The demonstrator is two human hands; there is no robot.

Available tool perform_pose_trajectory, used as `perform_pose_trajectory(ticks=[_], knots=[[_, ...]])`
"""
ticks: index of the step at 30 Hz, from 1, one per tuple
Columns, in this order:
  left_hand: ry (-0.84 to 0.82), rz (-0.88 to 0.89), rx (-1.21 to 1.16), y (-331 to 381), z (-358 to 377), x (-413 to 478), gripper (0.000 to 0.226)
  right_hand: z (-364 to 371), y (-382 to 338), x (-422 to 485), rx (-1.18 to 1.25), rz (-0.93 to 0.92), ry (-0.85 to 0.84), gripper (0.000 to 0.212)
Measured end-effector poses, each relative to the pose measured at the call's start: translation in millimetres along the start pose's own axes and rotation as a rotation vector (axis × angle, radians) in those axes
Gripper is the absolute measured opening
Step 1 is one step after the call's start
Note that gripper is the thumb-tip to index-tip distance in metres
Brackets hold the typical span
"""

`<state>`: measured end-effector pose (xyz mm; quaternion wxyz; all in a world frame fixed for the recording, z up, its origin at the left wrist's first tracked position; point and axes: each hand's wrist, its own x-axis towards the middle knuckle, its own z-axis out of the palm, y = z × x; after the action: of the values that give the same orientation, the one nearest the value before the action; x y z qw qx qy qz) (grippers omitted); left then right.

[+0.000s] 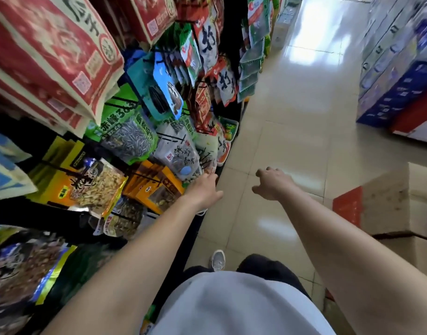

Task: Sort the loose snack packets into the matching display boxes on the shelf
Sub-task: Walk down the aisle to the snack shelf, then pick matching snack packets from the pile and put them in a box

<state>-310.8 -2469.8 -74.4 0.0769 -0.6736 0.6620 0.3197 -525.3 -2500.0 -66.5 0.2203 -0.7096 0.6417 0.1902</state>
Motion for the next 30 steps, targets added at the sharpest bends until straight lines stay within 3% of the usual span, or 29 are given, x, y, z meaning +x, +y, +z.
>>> perform_pose_trajectory(ticks=[5,12,14,18,21,24,30], knots=[[0.055,-0.154,-0.124,-30.7,7.9,-19.0,0.056,-13.0,-58.5,18.3,-0.107,-0.229,-0.023,0.059],[0.178,-0.489,-0.367,-73.5,51.1,-85.5,0.048,-7.8,-127.0,9.2,-0.336,-0.571,-0.116,0.075],[0.18,-0.568,-0.435,-79.4,70.0,-113.0,0.052,0.7,-144.3,-3.2,-0.389,-0.642,-0.129,0.069],[0.197,-0.736,-0.537,-92.4,112.4,-169.0,0.057,33.7,-181.3,-21.5,-0.455,-0.797,-0.155,0.053],[0.232,-0.869,-0.617,-99.6,137.3,-210.5,0.062,55.9,-210.7,-50.0,-0.532,-0.94,-0.235,0.051],[0.283,-0.981,-0.685,-105.8,160.1,-249.7,0.064,81.7,-236.6,-78.5,-0.642,-1.063,-0.212,0.052],[0.318,-1.113,-0.774,-131.1,210.6,-319.7,0.059,140.4,-287.4,-126.5,-0.757,-1.174,-0.232,0.055]])
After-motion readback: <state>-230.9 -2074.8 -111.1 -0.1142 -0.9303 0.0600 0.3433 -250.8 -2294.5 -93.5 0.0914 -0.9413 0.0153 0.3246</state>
